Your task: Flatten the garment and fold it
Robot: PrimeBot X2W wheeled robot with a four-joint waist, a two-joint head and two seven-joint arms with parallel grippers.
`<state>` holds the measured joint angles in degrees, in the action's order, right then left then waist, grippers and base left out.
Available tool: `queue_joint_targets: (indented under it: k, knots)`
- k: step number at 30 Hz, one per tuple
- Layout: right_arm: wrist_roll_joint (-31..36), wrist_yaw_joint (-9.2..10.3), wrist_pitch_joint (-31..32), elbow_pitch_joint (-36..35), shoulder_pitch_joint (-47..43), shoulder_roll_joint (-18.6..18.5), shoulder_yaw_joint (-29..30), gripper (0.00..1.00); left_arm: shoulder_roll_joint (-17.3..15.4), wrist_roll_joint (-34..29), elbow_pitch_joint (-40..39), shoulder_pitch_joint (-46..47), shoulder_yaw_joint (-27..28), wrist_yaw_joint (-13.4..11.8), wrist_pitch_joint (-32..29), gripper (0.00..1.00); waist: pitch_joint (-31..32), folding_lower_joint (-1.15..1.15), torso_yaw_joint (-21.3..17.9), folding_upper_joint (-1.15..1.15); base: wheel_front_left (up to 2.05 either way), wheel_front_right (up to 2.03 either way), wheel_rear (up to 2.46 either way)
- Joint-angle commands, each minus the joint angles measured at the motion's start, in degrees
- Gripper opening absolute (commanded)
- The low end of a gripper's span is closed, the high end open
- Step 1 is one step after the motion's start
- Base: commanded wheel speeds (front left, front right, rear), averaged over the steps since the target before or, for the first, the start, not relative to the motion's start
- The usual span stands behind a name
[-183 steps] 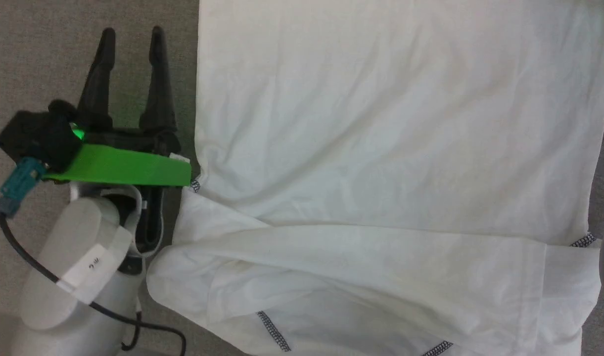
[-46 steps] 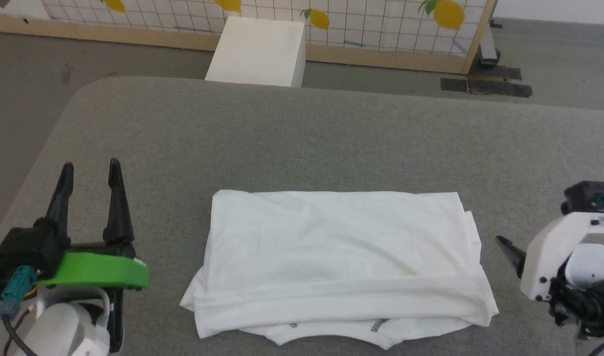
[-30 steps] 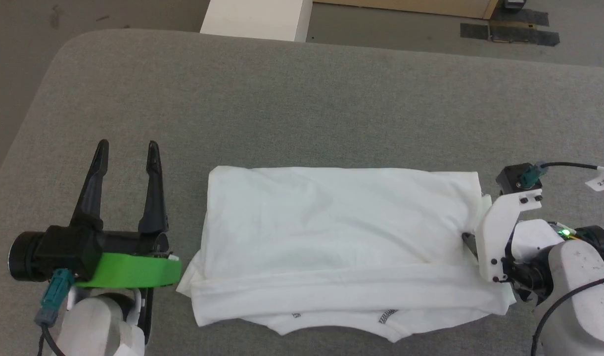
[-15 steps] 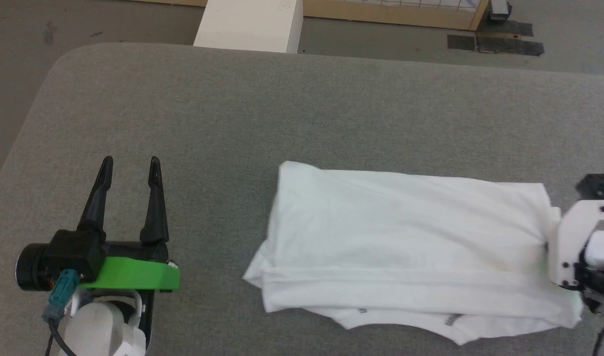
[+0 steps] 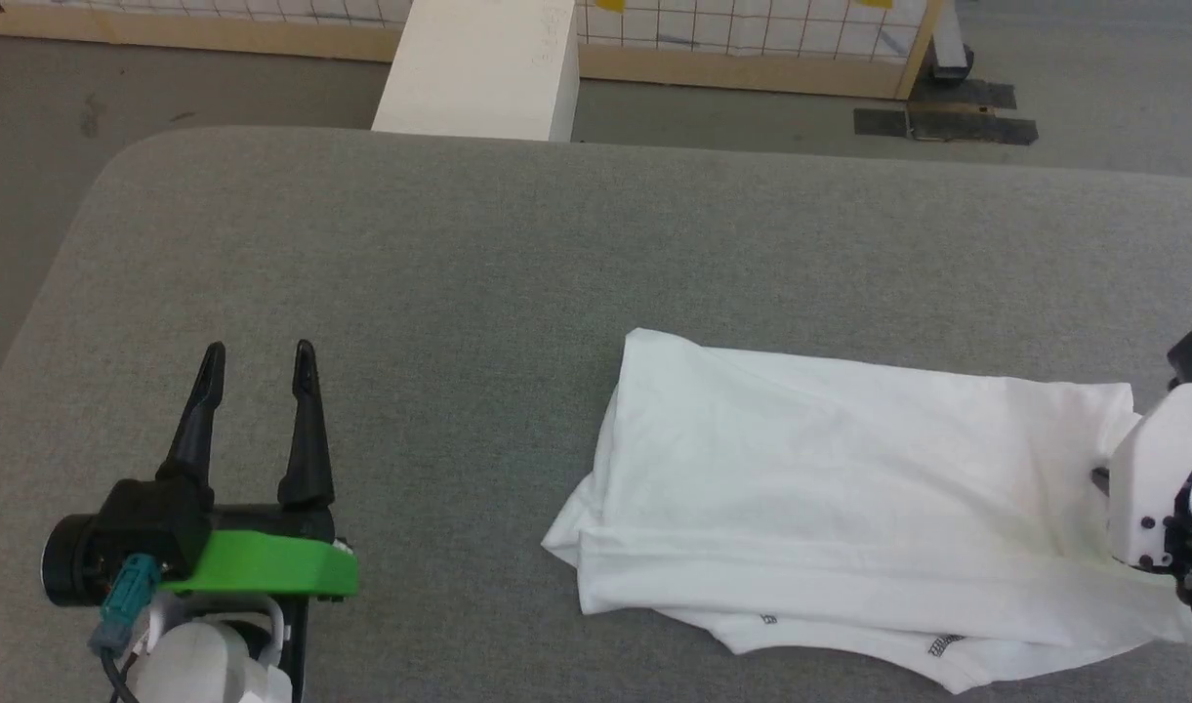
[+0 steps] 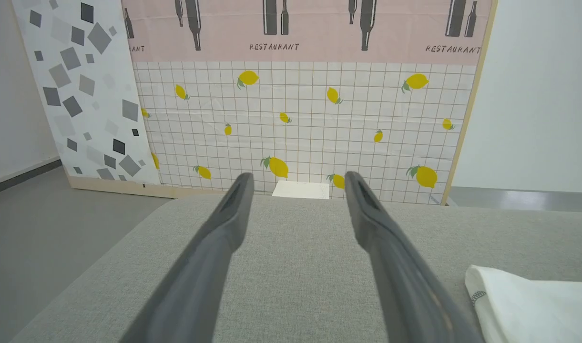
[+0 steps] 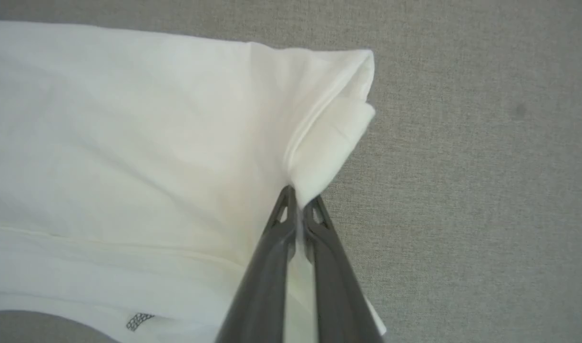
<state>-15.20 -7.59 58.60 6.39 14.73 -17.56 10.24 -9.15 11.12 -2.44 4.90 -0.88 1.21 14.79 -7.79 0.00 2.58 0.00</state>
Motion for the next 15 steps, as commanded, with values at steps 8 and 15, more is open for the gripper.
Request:
queue_joint_targets:
  k: [8, 15]
  knots:
    - [-8.0, 0.10, 3.2, -13.7, -2.3, 2.9, -10.9, 0.00, 1.4, -1.4, -0.5, -2.0, 0.9, 1.3, 0.2, 1.00, 1.1, 0.00, 0.8, 0.00, 0.00, 0.00, 0.00]
    - [-8.9, 0.10, -1.7, -9.2, 2.8, 10.4, -20.6, 0.00, 2.3, -1.9, 0.1, -1.3, 0.7, 2.6, 0.2, 1.00, 0.0, 0.00, 4.2, 0.00, 0.00, 0.00, 0.00]
